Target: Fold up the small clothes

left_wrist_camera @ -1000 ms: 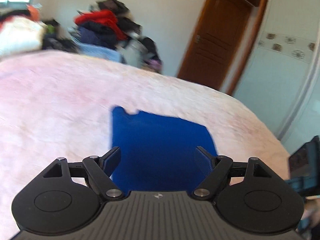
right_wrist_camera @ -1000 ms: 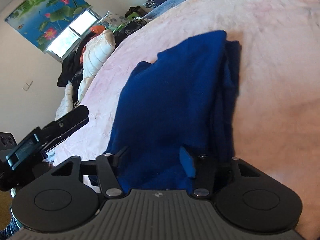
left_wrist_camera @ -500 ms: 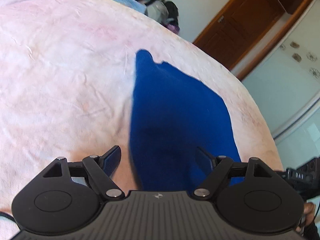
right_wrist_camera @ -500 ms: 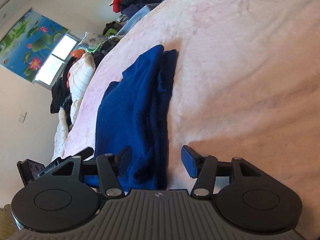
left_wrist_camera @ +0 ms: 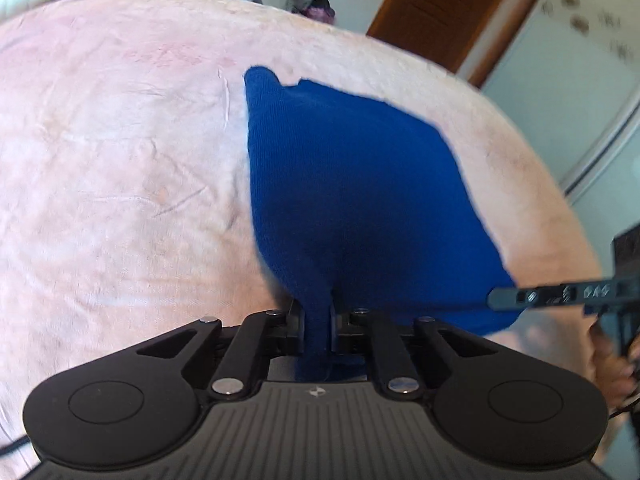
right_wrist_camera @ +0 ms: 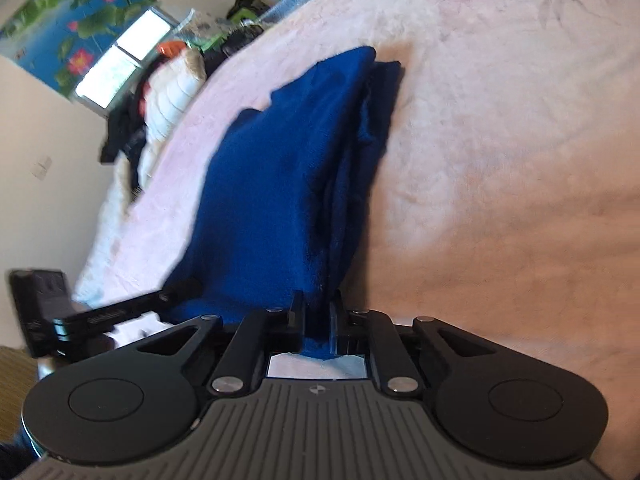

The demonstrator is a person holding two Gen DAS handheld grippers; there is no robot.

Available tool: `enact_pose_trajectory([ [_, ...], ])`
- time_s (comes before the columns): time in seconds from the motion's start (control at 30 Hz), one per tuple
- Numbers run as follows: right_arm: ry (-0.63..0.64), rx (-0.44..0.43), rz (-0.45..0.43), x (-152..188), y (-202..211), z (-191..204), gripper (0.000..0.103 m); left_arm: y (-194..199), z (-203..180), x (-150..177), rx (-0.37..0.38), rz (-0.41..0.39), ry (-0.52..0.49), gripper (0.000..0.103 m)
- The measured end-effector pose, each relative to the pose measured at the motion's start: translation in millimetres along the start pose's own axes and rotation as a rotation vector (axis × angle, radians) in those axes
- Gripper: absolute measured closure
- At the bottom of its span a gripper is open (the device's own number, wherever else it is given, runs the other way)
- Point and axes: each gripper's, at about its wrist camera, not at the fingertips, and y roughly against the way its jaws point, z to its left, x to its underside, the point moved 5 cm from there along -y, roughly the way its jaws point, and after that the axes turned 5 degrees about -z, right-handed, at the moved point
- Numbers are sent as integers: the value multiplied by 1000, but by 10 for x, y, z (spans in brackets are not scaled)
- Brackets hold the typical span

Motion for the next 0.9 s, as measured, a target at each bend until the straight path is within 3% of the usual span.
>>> enact_pose_trajectory([
  [0.1, -53, -17, 0, -28, 9, -52, 93, 59, -67, 1, -7, -25, -54, 92],
  [0.13, -73, -33, -5, -19, 27, -53, 86, 117, -57, 1, -2, -56, -41, 89],
  [0.17, -104, -46, -9, -11, 50, -69, 73, 210, -54, 12, -11, -106, -39, 88],
  [0.27, -191, -111, -29, 17, 121, -125, 54, 506, -165, 149, -129, -230, -184, 63],
  [0.3, -201, -115, -31, 27, 124, -139, 54, 572, -220, 231, -158, -245, -237, 47],
  [0.37, -204, -119, -33, 33, 102, -146, 54, 649, -343, 376, -185, -247, -323, 44],
  [0.47, -203, -122, -28, 16, 73, -134, 54, 586, -412, 482, -223, -229, -354, 44],
  [0.53, -196, -119, -26, 11, 65, -124, 54, 478, -373, 489, -274, -202, -327, 46],
  [0.6, -199, -117, -23, 7, 63, -124, 54, 402, -323, 478, -284, -170, -291, 58],
  [0.7, -191, -107, -28, 25, 72, -124, 58, 455, -211, 441, -258, -179, -174, 59],
  [0.73, -182, -92, -30, 30, 70, -120, 62, 469, -191, 423, -271, -188, -166, 65],
  [0.77, -165, -66, -28, 39, 53, -117, 73, 467, -177, 414, -283, -188, -166, 71],
  [0.8, -153, -44, -21, 46, 32, -122, 81, 461, -168, 419, -292, -190, -157, 90],
  [0.83, -154, -49, -27, 48, 25, -129, 87, 461, -142, 417, -307, -199, -139, 103],
  [0.87, -149, -51, -30, 46, 25, -128, 94, 465, -106, 411, -329, -207, -118, 103],
  [0.9, -129, -41, -33, 44, 30, -110, 94, 475, -60, 400, -345, -216, -92, 103],
])
